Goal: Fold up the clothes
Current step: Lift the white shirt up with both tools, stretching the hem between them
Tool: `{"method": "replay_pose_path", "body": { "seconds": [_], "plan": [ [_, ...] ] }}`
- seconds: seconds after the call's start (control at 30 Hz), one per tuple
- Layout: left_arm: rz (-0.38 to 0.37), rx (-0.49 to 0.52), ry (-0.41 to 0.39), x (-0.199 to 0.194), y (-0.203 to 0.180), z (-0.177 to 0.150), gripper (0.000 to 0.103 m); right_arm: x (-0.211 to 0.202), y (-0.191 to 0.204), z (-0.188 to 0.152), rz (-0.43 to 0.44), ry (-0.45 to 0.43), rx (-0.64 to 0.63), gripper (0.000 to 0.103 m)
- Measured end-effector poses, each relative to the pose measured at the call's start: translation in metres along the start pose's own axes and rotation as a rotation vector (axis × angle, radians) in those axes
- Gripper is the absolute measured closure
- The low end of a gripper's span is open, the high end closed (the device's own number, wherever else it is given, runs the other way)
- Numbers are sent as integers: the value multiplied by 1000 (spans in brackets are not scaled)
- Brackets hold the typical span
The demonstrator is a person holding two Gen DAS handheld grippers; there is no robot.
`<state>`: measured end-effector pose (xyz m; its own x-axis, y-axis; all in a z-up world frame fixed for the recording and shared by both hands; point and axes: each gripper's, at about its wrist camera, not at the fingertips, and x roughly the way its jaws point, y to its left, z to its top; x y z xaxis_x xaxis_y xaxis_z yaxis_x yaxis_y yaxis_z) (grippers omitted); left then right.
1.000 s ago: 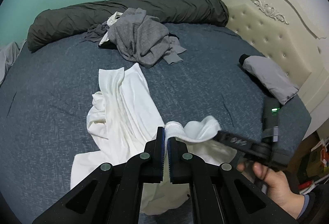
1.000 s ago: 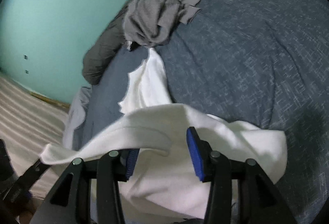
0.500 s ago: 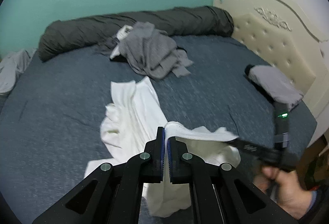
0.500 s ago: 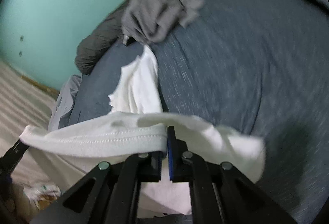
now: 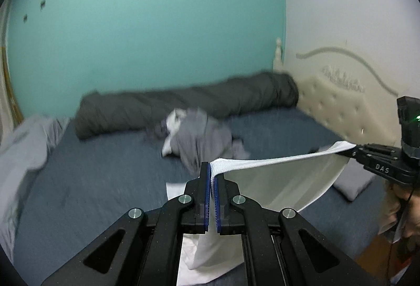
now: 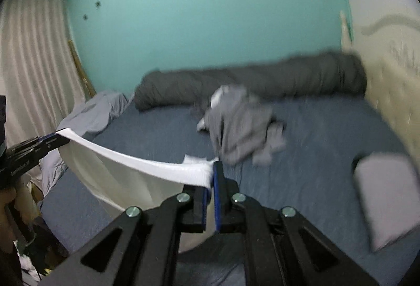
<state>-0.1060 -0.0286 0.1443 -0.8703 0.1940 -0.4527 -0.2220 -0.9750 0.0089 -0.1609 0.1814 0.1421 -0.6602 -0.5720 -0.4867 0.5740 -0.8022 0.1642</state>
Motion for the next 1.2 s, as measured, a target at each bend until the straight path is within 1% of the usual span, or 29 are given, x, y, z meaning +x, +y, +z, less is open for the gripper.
{"method": "replay_pose_path", "body": {
  "seconds": [0.1,0.23,0.37,0.5,0.63,0.77,0.97,1.07,1.2],
  "plan": [
    [18,10,-73,-38,-2,48,101,-40,17,50,-23,-71,-65,100],
    [38,6,-151,-82,-1,101,101,-91,46,115,-56,-150,-142,100],
    [60,4,-211,-120,4,141,101,-126,68,156,-71,-206,-195,100],
    [72,11,-249,-143,3,164,101,-158,84,180,-82,-251,-236,100],
    [64,30,-277,-165,-5,168,101,-179,87,186,-94,-268,-260,100],
    [52,51,-280,-177,-17,161,101,-191,85,183,-88,-260,-264,100],
    [50,100,-260,-187,-36,139,101,-198,78,164,-63,-228,-252,100],
    [61,111,-266,-193,-40,129,101,-197,77,153,-40,-222,-244,100],
    [85,126,-282,-204,-44,121,101,-209,82,145,-10,-234,-247,100]
  ]
}}
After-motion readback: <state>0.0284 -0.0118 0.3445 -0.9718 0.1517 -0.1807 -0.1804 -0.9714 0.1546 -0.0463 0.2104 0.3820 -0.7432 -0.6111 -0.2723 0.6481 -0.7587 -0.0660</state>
